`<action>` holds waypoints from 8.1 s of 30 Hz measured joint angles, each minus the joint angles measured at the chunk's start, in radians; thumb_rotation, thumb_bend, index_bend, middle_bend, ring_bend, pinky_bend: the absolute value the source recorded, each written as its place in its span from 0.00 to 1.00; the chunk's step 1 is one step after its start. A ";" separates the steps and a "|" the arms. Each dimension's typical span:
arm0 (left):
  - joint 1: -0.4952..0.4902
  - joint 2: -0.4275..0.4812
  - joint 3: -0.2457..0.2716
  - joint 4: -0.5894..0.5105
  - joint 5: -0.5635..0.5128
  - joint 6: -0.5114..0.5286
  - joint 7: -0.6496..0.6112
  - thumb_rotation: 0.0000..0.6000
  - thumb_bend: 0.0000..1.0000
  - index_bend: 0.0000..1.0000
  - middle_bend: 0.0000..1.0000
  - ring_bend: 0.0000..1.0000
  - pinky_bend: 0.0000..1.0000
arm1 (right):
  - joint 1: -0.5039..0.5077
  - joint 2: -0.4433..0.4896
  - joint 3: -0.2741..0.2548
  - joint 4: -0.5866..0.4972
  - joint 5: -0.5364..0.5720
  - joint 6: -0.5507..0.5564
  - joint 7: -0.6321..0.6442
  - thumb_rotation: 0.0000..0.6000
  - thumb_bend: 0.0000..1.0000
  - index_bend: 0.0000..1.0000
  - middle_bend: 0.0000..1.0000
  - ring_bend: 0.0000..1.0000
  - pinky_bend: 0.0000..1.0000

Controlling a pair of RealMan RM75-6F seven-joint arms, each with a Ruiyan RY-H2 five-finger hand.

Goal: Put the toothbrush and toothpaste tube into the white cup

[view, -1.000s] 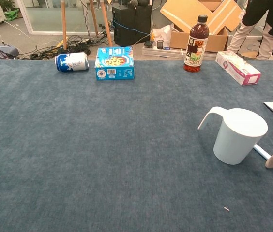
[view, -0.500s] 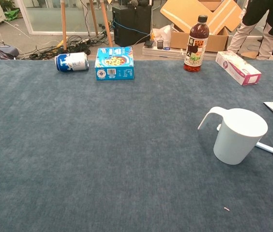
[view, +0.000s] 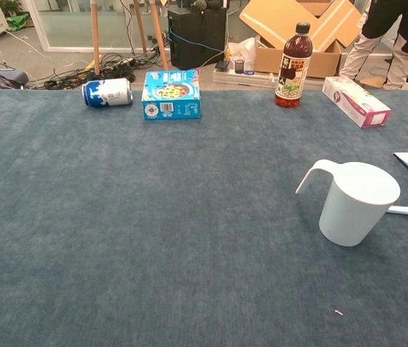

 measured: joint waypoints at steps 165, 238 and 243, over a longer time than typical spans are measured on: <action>0.000 0.002 0.004 -0.010 0.001 -0.003 0.002 1.00 0.00 0.66 0.54 0.44 0.41 | -0.242 0.143 0.185 -0.295 -0.230 0.444 -0.126 1.00 0.29 0.62 1.00 1.00 1.00; 0.007 0.019 -0.002 -0.018 0.012 0.017 -0.021 1.00 0.00 0.66 0.54 0.44 0.41 | 0.238 -0.005 0.146 -0.505 0.497 0.408 -0.655 1.00 0.27 0.30 1.00 1.00 1.00; 0.007 0.019 -0.001 -0.018 0.012 0.016 -0.020 1.00 0.00 0.66 0.54 0.44 0.41 | 0.241 -0.002 0.138 -0.506 0.473 0.408 -0.627 1.00 0.27 0.24 1.00 1.00 1.00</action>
